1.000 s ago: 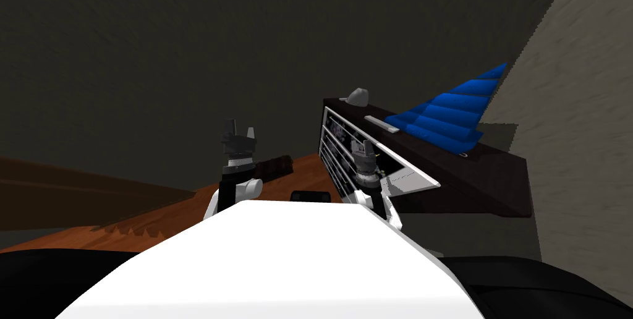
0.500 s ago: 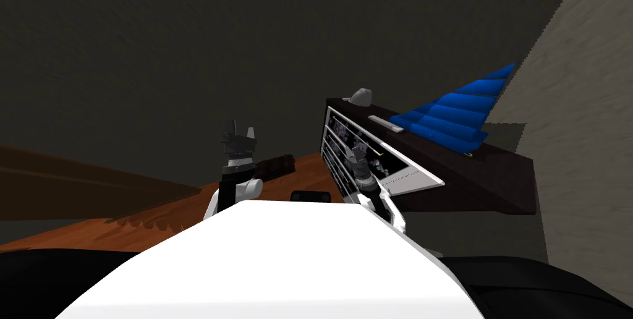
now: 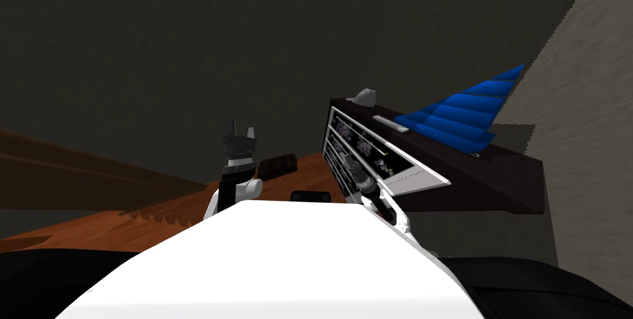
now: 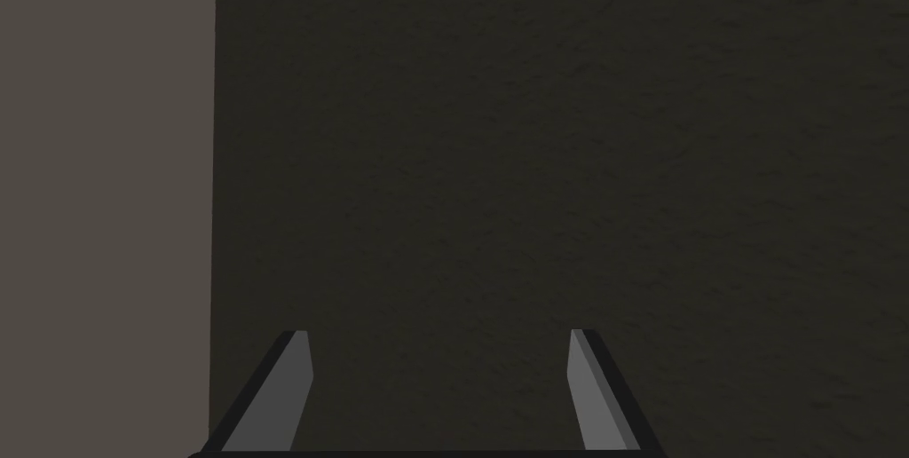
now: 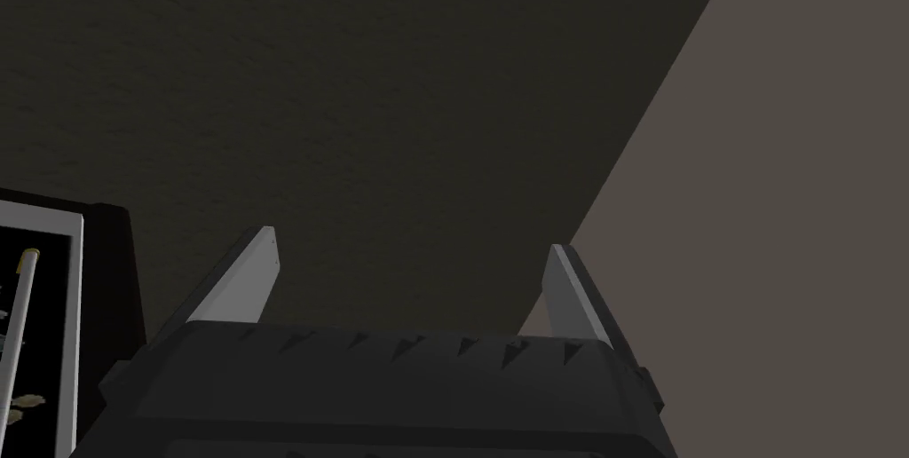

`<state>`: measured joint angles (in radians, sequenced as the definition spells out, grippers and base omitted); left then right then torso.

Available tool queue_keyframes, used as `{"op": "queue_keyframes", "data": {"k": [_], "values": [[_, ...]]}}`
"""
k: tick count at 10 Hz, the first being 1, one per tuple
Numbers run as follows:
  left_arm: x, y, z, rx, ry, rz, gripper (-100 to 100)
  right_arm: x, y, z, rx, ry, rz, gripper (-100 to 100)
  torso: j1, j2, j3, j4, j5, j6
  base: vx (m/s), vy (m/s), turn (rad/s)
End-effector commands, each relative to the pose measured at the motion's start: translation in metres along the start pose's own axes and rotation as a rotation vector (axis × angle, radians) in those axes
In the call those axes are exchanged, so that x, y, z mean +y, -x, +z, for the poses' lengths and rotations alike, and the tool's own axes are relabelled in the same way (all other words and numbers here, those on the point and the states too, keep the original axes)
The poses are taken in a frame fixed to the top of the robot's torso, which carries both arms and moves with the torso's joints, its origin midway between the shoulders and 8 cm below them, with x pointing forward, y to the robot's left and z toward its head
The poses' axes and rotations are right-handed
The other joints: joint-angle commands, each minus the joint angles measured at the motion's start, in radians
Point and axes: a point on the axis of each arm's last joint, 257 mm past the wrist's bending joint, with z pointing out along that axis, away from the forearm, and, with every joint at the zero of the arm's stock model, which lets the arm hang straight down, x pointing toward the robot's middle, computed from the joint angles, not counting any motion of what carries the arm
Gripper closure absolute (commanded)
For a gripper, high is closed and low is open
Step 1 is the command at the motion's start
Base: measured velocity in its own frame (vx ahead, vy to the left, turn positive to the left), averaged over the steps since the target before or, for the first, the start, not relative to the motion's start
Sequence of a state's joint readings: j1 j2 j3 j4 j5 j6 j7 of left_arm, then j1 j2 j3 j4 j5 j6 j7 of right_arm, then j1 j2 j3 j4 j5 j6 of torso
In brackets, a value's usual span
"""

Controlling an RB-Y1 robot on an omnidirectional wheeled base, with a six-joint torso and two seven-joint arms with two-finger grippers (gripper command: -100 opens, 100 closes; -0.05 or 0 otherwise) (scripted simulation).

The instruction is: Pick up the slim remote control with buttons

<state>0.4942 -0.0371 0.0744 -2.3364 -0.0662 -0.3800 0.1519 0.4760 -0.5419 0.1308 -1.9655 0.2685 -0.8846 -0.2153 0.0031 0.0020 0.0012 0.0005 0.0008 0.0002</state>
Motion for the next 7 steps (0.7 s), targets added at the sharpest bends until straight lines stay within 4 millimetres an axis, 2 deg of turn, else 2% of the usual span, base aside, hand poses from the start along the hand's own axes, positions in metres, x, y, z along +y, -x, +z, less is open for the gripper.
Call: {"op": "queue_keyframes", "data": {"k": [1, 2, 3, 4, 6, 7], "values": [[0.000, 0.000, 0.000, 0.000, 0.000, 0.000, 0, 0.000, -0.001, -0.004, 0.028, -0.005, -0.004, -100, 0.000, 0.000, 0.000, 0.000, 0.000, 0.000, -0.014, 0.026, -0.007], [0.000, 0.000, 0.000, 0.000, 0.000, 0.000, 0, -0.011, -0.017, -0.015, 0.106, -0.023, -0.003, -100, -0.001, -0.001, 0.000, 0.000, 0.000, 0.000, -0.037, 0.066, 0.096], [0.000, 0.000, 0.000, 0.000, 0.000, 0.000, 0, -0.012, -0.018, -0.018, 0.136, -0.031, -0.011, -100, 0.000, 0.000, 0.000, 0.000, 0.000, 0.000, -0.036, 0.059, 0.044], [0.000, 0.000, 0.000, 0.000, 0.000, 0.000, 0, -0.020, -0.032, -0.029, 0.208, -0.043, -0.008, -100, 0.000, 0.000, 0.000, 0.000, 0.000, 0.000, -0.029, 0.081, 0.087], [0.000, 0.000, 0.000, 0.000, 0.000, 0.000, 0, -0.025, -0.032, -0.036, 0.246, -0.062, -0.019, -100, 0.001, 0.000, 0.000, 0.000, 0.000, 0.000, -0.027, 0.057, 0.019], [0.000, 0.000, 0.000, 0.000, 0.000, 0.000, 0, -0.036, -0.043, -0.052, 0.322, -0.085, -0.014, -100, -0.001, 0.000, 0.000, 0.000, 0.000, 0.000, -0.031, 0.079, 0.077]]}}
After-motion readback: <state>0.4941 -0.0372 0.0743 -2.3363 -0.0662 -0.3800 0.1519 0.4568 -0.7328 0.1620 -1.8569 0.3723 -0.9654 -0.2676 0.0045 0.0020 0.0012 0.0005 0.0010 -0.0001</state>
